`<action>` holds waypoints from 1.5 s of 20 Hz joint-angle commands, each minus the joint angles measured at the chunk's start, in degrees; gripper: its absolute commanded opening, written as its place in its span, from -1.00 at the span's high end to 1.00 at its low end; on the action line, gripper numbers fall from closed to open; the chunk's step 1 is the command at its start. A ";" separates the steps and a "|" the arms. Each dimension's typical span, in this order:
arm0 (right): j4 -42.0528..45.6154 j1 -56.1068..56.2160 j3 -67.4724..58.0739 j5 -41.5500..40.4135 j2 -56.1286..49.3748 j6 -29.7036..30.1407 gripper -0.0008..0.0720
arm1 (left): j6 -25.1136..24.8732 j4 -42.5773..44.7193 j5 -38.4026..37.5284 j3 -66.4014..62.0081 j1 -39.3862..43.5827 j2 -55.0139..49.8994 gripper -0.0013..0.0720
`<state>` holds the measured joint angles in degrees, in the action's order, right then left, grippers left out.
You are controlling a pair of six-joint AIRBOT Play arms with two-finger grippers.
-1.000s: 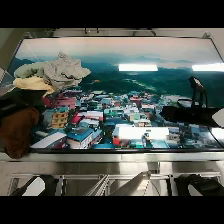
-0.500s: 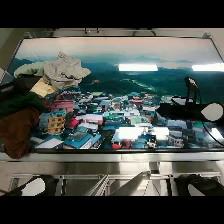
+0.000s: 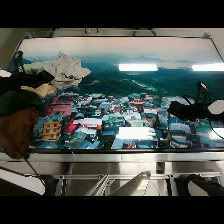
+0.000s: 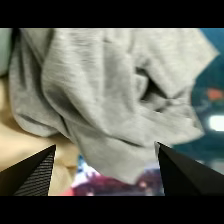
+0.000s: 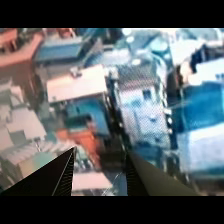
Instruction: Fold the shirts.
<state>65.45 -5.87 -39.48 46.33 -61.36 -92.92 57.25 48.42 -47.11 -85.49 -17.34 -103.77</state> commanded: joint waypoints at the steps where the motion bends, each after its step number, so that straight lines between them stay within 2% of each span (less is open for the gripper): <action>1: -0.15 -1.20 -0.02 -0.04 -0.83 -0.02 -0.01 | 6.54 8.50 -3.58 -9.84 2.23 -9.77 -0.98; 3: -0.13 -1.20 -0.02 -0.07 -1.03 -0.02 -0.01 | 6.58 8.55 -8.94 -14.49 3.82 -14.10 -0.92; 4: -0.15 -1.20 -0.02 -0.07 -1.05 -0.02 -0.01 | 7.30 8.50 -12.11 -17.03 4.70 -15.87 -0.54; 5: -0.15 -1.18 -0.02 -0.04 -1.05 -0.02 -0.01 | 8.02 8.52 -15.06 -19.56 5.35 -16.92 0.08; 6: -0.13 -1.20 -0.02 0.00 -1.03 -0.02 -0.01 | 8.02 8.50 -18.34 -22.49 5.81 -17.38 0.92; 8: -0.15 -1.20 -0.02 -0.02 -1.03 -0.02 -0.01 | 8.00 7.15 -22.01 -27.91 6.56 -16.50 0.93; 10: -0.13 -1.20 -0.02 -0.02 -1.03 0.00 -0.01 | 8.00 1.51 -26.10 -32.96 6.56 -14.45 0.93; 13: -0.13 -1.53 -0.33 0.13 -1.03 0.22 -0.01 | 7.26 -17.27 -31.52 -31.41 6.97 -7.93 0.92; 15: -0.15 -1.51 -1.55 1.20 -0.42 1.60 -0.01 | 7.04 -30.05 -38.34 -27.71 8.85 -2.93 0.92; 16: -0.13 -1.53 -2.25 2.27 0.17 2.01 0.04 | 7.06 -34.93 -42.51 -26.01 10.71 -0.39 0.92; 17: -0.13 -1.53 -3.02 3.41 1.01 3.43 0.47 | 7.10 -38.01 -46.10 -24.61 12.81 1.86 0.92; 18: -0.11 -1.53 -3.89 4.68 2.12 4.50 0.92 | 7.13 -39.67 -48.81 -23.30 15.52 4.28 0.92; 22: -0.09 -1.53 -5.25 7.80 8.11 4.72 0.93 | 6.62 -38.88 -49.24 -16.81 25.88 12.15 0.92; 26: 0.11 -1.53 -5.25 12.44 10.75 6.23 0.93 | 6.69 -38.93 -46.84 -9.92 29.90 13.11 0.92; 28: 0.07 -1.51 -5.25 14.47 10.38 6.25 0.90 | 6.64 -38.86 -44.83 -5.79 29.75 13.07 0.89; 29: 0.04 -1.51 -5.22 15.12 10.25 6.23 0.53 | 6.67 -38.86 -44.04 -3.65 29.20 13.07 0.37; 30: 0.04 -1.51 -5.22 15.80 10.21 6.23 -0.09 | 6.69 -38.42 -43.28 -1.53 28.28 13.07 -0.02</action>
<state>65.52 -7.35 -44.64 59.02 -51.42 -87.02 64.01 9.98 -92.51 -92.49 11.16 -91.13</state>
